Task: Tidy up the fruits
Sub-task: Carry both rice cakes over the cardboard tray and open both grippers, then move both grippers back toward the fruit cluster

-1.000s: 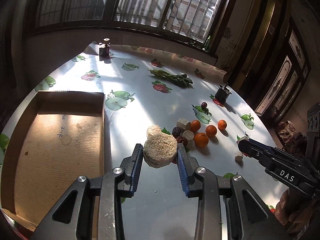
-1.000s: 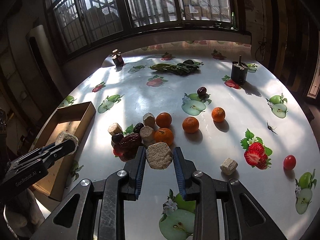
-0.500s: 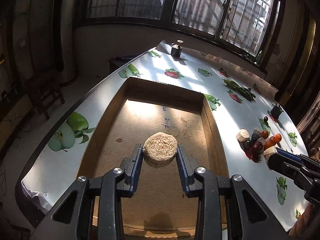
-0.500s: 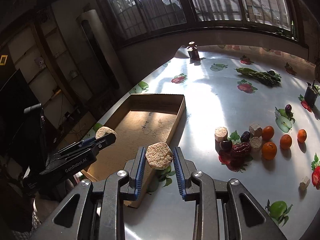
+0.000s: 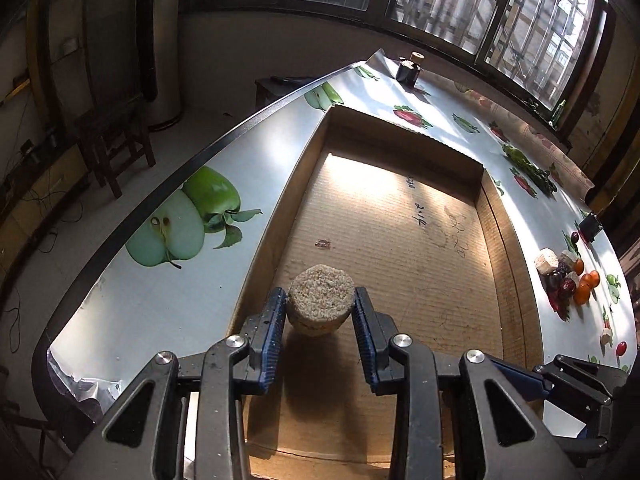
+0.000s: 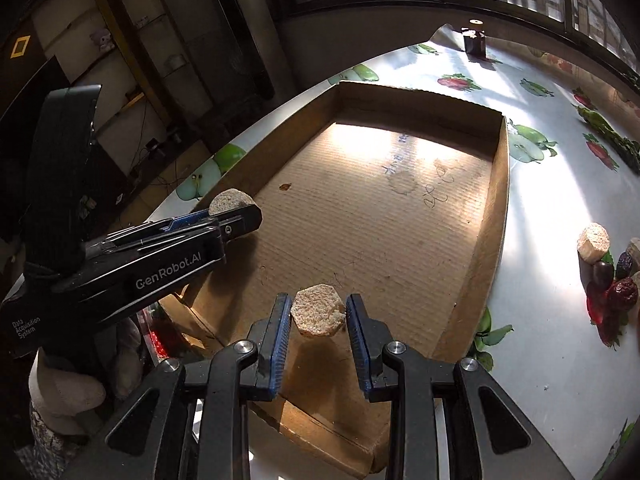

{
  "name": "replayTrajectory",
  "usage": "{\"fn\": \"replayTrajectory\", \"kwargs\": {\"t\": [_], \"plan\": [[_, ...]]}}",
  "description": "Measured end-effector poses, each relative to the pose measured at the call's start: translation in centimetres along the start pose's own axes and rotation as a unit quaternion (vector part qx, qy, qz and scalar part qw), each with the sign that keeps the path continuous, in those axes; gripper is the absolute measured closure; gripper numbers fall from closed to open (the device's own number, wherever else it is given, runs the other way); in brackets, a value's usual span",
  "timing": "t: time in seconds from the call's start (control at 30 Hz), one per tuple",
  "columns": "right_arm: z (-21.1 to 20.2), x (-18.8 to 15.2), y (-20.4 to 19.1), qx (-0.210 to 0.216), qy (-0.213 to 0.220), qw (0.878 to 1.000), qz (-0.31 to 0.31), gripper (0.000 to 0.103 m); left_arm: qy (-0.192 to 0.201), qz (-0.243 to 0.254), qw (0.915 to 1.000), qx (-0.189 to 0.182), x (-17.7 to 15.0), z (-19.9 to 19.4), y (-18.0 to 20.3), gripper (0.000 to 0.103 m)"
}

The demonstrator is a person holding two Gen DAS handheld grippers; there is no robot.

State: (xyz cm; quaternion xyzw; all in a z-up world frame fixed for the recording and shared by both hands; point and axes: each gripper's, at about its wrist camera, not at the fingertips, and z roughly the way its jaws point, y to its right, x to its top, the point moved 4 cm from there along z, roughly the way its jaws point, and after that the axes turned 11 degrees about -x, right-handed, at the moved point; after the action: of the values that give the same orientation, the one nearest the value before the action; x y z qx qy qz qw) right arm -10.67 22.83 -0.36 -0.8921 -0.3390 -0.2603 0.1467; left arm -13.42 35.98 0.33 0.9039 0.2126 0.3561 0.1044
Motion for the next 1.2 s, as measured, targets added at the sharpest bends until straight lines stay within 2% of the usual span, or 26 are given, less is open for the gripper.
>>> {"fn": "replayTrajectory", "kwargs": {"t": [0.17,0.27,0.3,0.37,0.47,0.53,0.6,0.73,0.83,0.9,1.0,1.1,1.2], "plan": [[0.4,-0.1,-0.4,-0.001,-0.002,1.0,-0.007,0.071,0.009,-0.02,0.9997,-0.008,0.4,-0.8,-0.3,0.067],[0.2,0.1,-0.2,0.001,0.007,1.0,-0.002,0.059,0.021,-0.023,0.9995,-0.008,0.7,-1.7,-0.2,0.059],[0.0,0.1,0.0,0.003,0.011,1.0,0.001,0.051,0.024,-0.024,0.9994,-0.008,0.9,-1.9,0.0,0.055],[-0.6,0.3,0.2,0.006,0.017,1.0,0.006,0.049,0.031,-0.024,0.9992,-0.011,1.0,-2.7,0.4,0.052],[-2.4,0.3,0.8,0.012,0.034,0.999,0.017,0.049,0.044,-0.023,0.9985,-0.021,1.4,-4.0,1.4,0.038],[-3.8,-0.1,1.6,0.006,0.044,0.999,0.026,0.049,0.055,-0.01,0.9982,-0.019,1.5,-4.8,2.6,0.024],[-5.1,-0.7,3.0,0.001,0.051,0.998,0.04,0.049,0.059,0.012,0.998,-0.022,1.5,-5.3,4.4,0.017],[-7.9,-2.9,7.5,-0.018,0.062,0.994,0.085,0.049,0.047,0.059,0.9949,-0.066,0.9,-5.1,8.9,0.017],[-10.1,-5.2,12.2,-0.054,0.067,0.989,0.121,0.049,0.026,0.09,0.9916,-0.089,0.2,-4.2,12.1,0.017],[-11.7,-6.9,15.8,-0.082,0.067,0.983,0.148,0.049,0.014,0.106,0.99,-0.092,-0.4,-3.4,13.8,0.017],[-14.5,-9.4,22.5,-0.145,0.072,0.968,0.193,0.049,-0.005,0.12,0.9873,-0.103,-1.1,-2.2,15.9,0.017],[-17.1,-12.5,29.2,-0.202,0.069,0.944,0.253,0.049,-0.024,0.135,0.9836,-0.117,-1.8,-1.1,18.1,0.017],[-19.7,-16.1,35.6,-0.248,0.068,0.912,0.318,0.049,-0.047,0.154,0.9768,-0.141,-2.6,0.2,21.0,0.017]]}}
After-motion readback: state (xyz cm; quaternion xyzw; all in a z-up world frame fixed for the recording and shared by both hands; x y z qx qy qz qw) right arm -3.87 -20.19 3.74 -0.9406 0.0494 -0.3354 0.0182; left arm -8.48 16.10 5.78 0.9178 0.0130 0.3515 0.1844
